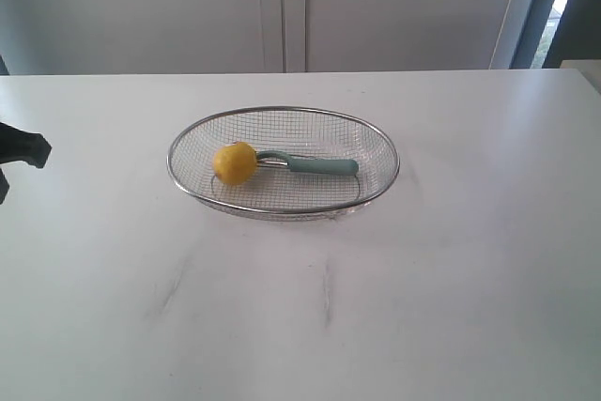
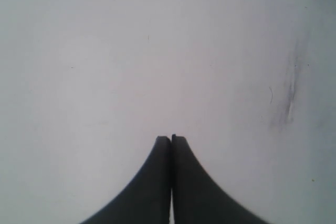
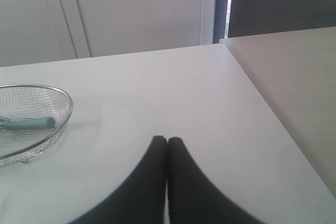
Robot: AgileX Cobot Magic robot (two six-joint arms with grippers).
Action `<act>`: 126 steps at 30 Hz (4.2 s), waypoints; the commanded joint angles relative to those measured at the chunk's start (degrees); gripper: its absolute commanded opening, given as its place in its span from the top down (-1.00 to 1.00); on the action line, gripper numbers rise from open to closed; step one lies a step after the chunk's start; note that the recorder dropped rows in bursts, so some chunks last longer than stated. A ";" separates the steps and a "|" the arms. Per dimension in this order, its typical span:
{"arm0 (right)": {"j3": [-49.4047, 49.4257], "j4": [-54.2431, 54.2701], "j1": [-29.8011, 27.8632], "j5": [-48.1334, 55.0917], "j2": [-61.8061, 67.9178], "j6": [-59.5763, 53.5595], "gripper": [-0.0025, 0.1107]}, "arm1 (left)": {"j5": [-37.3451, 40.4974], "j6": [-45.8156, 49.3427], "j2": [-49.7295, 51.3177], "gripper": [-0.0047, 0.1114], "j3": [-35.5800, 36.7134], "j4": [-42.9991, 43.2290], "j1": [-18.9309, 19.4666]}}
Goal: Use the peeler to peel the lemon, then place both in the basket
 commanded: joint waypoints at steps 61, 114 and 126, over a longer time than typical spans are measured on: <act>27.51 -4.92 -0.50 -24.17 -5.68 -3.22 0.96 | -0.47 -0.50 -0.55 0.92 0.33 -0.05 0.05; 30.09 -4.92 -0.50 -24.54 -5.68 -3.22 0.96 | -0.85 0.29 -0.85 0.92 0.33 0.69 0.05; 30.09 -4.92 -0.50 -24.54 -5.68 -3.22 0.96 | -15.19 0.13 -15.75 0.92 8.53 -0.18 3.57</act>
